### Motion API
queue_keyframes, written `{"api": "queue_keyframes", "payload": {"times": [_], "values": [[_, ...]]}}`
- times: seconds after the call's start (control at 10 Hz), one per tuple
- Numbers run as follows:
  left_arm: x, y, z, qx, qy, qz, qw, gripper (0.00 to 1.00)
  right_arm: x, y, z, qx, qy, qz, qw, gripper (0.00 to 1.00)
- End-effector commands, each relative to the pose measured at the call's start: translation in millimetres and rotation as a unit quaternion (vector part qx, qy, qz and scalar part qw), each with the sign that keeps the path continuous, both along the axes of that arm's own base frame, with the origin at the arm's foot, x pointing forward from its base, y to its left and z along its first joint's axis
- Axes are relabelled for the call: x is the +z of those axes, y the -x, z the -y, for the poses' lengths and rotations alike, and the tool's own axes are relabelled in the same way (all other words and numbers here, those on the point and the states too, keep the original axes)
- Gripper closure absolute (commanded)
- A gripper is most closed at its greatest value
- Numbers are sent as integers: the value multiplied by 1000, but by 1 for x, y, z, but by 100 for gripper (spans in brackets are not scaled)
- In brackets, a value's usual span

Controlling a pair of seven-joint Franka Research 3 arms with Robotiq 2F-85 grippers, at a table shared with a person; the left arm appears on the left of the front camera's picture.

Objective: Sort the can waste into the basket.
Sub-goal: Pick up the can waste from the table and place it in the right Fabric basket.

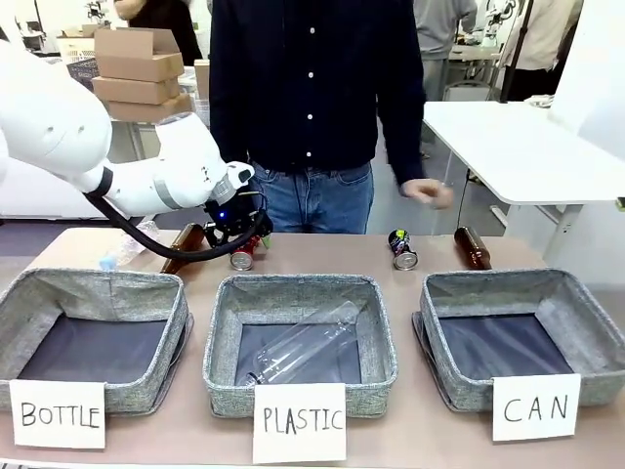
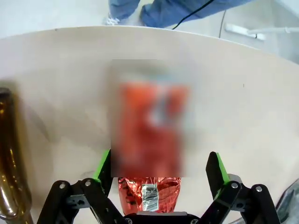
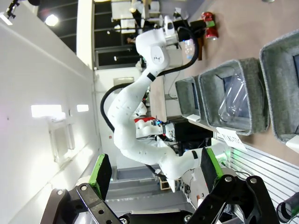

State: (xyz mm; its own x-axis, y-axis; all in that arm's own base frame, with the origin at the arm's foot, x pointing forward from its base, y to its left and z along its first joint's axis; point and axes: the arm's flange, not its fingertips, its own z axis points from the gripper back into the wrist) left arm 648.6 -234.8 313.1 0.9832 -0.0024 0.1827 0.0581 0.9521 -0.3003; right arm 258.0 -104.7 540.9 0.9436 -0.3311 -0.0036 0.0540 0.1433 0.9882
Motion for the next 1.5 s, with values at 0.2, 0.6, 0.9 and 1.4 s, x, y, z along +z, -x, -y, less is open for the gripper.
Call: {"api": "queue_keyframes", "payload": {"times": [0.2, 0.6, 0.9, 1.4], "values": [[-1, -1, 3, 4, -24, 17, 1000, 97, 3, -3, 1, 4, -4, 15, 1000, 0], [-4, -4, 2, 2, -32, 19, 999, 98, 3, -3, 1, 4, -4, 15, 1000, 0], [6, -7, -6, 19, -6, 3, 1000, 100, 3, -3, 1, 4, -4, 15, 1000, 0], [115, 50, -67, -66, 154, -135, 977, 100, 3, -3, 1, 4, -4, 15, 1000, 0]]}}
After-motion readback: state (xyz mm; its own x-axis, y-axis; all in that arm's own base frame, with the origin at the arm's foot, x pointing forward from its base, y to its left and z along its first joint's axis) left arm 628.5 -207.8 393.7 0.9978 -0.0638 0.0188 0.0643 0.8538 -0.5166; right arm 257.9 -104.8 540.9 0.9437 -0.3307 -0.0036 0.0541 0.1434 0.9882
